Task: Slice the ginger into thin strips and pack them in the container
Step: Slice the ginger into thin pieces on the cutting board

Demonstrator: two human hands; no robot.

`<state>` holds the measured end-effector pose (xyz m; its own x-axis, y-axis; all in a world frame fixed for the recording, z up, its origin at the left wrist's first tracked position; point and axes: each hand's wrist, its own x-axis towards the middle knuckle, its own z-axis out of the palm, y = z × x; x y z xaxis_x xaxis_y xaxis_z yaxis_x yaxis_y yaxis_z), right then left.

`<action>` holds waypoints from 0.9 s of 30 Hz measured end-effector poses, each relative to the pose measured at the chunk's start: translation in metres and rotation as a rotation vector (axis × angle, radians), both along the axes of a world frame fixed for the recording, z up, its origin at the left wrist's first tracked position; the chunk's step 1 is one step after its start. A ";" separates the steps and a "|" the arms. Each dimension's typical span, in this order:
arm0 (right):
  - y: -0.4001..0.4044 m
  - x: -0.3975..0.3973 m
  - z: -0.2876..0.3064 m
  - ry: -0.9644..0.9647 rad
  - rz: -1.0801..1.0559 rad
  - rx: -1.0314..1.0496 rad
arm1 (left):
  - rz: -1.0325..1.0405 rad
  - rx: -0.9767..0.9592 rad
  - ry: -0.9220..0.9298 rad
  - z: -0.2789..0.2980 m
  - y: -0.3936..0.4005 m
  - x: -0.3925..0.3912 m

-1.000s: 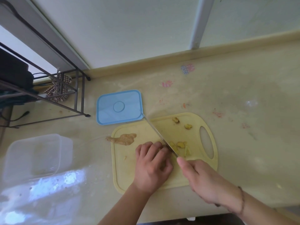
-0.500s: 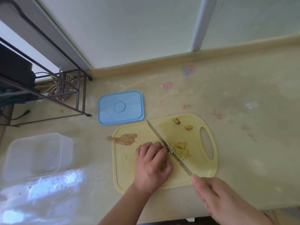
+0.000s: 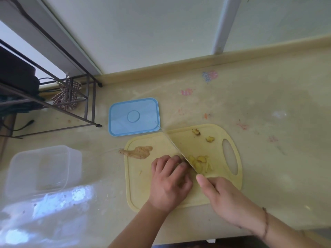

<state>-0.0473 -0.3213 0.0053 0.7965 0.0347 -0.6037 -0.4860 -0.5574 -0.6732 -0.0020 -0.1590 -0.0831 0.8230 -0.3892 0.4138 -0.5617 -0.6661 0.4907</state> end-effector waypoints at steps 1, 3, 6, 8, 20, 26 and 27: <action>0.000 0.007 -0.001 -0.002 -0.008 0.018 | 0.001 0.001 -0.006 0.001 0.000 0.000; -0.002 0.012 0.000 0.015 -0.032 0.059 | 0.002 0.022 -0.011 0.004 0.002 -0.001; -0.011 0.005 0.006 -0.001 -0.061 0.088 | -0.009 0.071 -0.003 0.007 0.007 -0.004; -0.018 -0.001 0.007 0.045 -0.099 0.151 | -0.026 0.052 0.012 0.005 0.010 -0.005; -0.019 -0.035 0.018 -0.029 -0.066 -0.088 | -0.043 0.025 0.018 0.004 0.002 0.002; -0.018 -0.043 0.019 -0.080 -0.043 -0.116 | -0.036 0.037 0.039 0.001 0.003 0.003; -0.018 -0.044 0.020 -0.081 -0.037 -0.113 | -0.036 0.037 0.041 0.001 0.003 0.003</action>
